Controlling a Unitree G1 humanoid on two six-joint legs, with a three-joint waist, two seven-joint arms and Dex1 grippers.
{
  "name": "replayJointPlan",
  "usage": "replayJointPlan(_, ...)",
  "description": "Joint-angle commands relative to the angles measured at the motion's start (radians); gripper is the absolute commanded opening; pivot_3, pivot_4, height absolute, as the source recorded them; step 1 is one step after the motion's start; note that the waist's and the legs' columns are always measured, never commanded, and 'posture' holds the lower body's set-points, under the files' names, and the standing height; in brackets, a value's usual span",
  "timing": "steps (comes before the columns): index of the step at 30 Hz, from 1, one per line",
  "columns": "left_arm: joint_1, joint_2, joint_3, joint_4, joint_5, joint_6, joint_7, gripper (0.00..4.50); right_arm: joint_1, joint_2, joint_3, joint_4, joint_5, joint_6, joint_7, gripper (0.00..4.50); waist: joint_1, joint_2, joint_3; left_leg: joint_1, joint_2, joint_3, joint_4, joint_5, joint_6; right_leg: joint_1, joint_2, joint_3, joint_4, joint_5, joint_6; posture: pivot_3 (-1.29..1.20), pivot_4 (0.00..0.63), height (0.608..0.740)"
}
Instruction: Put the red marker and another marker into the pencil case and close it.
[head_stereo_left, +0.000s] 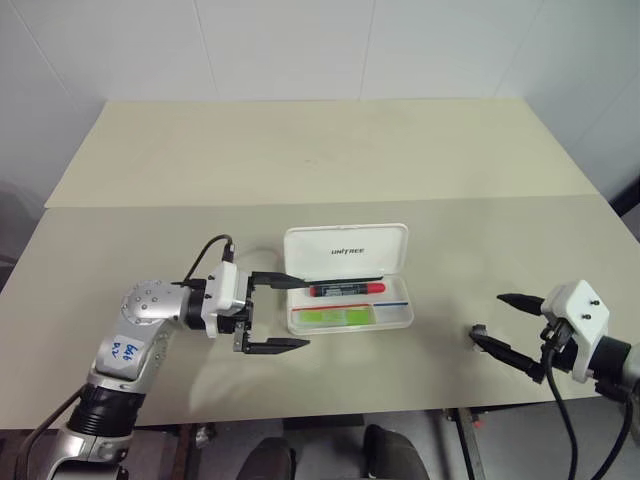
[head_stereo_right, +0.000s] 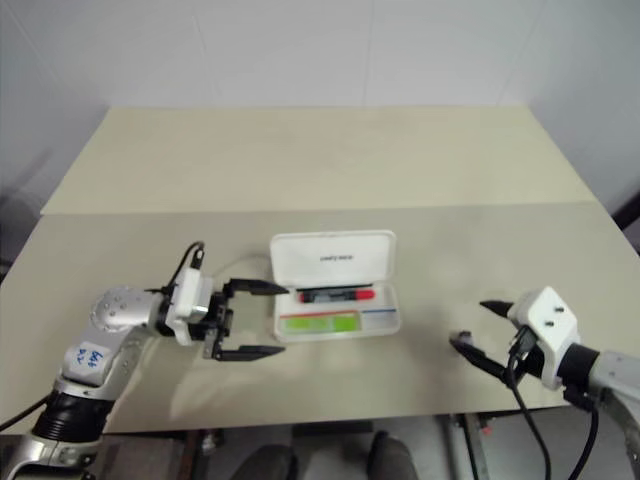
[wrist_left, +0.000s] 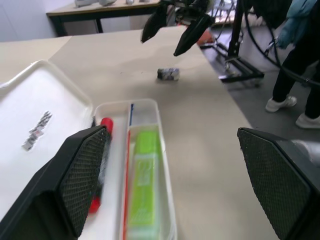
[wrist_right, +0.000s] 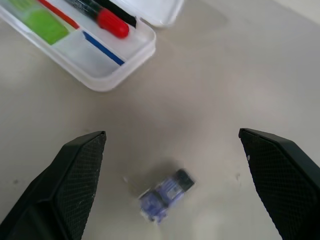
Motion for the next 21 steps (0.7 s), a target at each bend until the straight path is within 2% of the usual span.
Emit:
replayJointPlan(1, -0.026, 0.031, 0.049, 0.04, -0.012, -0.035, -0.022, 4.46, 0.031, 0.057, -0.013, -0.109, 0.001, 0.053, -0.105, 4.5, -0.001, 0.0, 0.0, 0.0, 0.0, 0.0, 0.0, 0.0, 0.0, 0.0, 0.0, 0.0, 0.0, 0.0, 0.0, 0.0, 0.15, 0.74)
replayJointPlan(9, -0.071, 0.062, 0.056, 0.11, -0.014, -0.054, -0.082, 4.46, 0.084, 0.218, 0.091, -0.211, -0.057, 0.117, -0.306, 4.5, -0.003, 0.0, 0.0, 0.001, -0.002, -0.001, -0.003, 0.0, 0.0, -0.002, 0.0, 0.003, 0.001, 0.0, 0.0, 0.0, 0.15, 0.74)
replayJointPlan(21, -0.092, 0.048, 0.04, 0.098, -0.018, -0.037, -0.116, 4.46, 0.068, 0.263, 0.114, -0.194, -0.146, 0.135, -0.429, 4.5, -0.004, -0.001, 0.0, 0.001, -0.002, 0.0, -0.005, 0.0, 0.001, -0.003, 0.0, 0.004, 0.001, 0.0, 0.0, 0.0, 0.15, 0.74)
